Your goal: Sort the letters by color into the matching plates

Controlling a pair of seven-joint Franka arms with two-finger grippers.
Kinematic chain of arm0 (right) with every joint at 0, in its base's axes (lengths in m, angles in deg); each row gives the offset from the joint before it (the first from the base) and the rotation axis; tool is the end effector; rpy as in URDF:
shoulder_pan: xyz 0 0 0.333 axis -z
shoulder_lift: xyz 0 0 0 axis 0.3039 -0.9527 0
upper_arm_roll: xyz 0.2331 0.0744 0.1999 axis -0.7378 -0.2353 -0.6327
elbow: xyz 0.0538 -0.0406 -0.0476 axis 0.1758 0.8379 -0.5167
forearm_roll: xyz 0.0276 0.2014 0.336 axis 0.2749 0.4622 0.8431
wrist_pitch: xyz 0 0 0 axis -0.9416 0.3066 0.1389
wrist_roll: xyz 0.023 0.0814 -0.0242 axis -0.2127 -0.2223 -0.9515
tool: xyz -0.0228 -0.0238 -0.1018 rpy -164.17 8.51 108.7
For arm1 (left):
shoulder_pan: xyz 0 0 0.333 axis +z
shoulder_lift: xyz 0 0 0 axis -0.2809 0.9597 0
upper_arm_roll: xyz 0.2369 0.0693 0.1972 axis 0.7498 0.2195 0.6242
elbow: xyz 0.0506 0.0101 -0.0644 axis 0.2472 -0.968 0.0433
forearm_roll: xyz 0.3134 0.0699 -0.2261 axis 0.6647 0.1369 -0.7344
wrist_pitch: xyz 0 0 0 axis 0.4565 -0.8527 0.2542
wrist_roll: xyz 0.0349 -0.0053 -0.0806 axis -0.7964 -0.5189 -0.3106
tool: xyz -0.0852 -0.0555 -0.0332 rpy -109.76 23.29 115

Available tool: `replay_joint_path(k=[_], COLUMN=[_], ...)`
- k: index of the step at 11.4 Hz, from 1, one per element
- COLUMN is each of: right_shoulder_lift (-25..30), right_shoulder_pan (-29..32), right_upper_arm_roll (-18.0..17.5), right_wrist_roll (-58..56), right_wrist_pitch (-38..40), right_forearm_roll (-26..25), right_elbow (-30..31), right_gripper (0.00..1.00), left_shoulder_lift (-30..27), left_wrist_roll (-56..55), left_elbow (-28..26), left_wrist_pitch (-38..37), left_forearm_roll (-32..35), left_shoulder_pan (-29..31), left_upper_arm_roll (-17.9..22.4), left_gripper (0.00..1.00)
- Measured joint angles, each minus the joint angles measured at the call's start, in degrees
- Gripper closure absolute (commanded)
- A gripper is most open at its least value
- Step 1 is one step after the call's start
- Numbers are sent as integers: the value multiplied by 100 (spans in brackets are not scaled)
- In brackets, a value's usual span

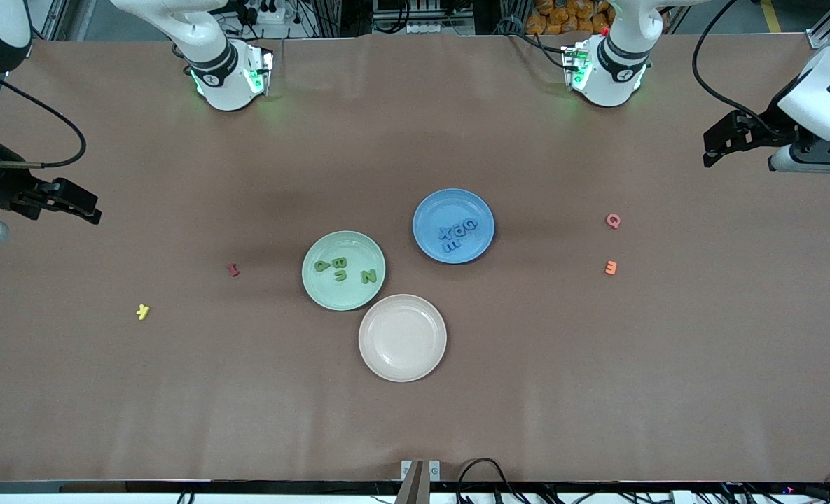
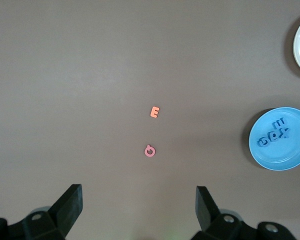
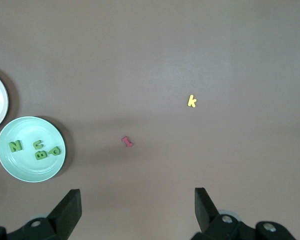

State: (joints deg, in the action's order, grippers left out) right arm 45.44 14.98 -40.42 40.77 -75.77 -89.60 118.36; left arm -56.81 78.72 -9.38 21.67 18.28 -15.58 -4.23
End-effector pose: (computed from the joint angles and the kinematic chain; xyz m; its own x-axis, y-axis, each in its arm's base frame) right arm 0.5850 0.0125 0.6064 0.9961 -0.0880 0.0012 -0.0880 -0.9960 0.0149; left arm 0.5202 -0.0643 0.6307 0.9970 -0.0772 -0.0024 -0.0773 -0.9969 -0.0115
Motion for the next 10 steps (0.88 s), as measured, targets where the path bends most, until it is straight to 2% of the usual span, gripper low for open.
replay_joint_path(k=[10], right_shoulder_lift=[0], right_shoulder_pan=[-30], right_upper_arm_roll=[-8], right_wrist_roll=[-2], right_wrist_pitch=[-2], right_forearm_roll=[0], right_elbow=[0], right_gripper=[0], left_shoulder_lift=[-39], left_wrist_roll=[0], left_elbow=[0], left_wrist_pitch=[189], left_forearm_roll=[6], left_shoulder_pan=[6], left_upper_arm_roll=[3], left_gripper=[0])
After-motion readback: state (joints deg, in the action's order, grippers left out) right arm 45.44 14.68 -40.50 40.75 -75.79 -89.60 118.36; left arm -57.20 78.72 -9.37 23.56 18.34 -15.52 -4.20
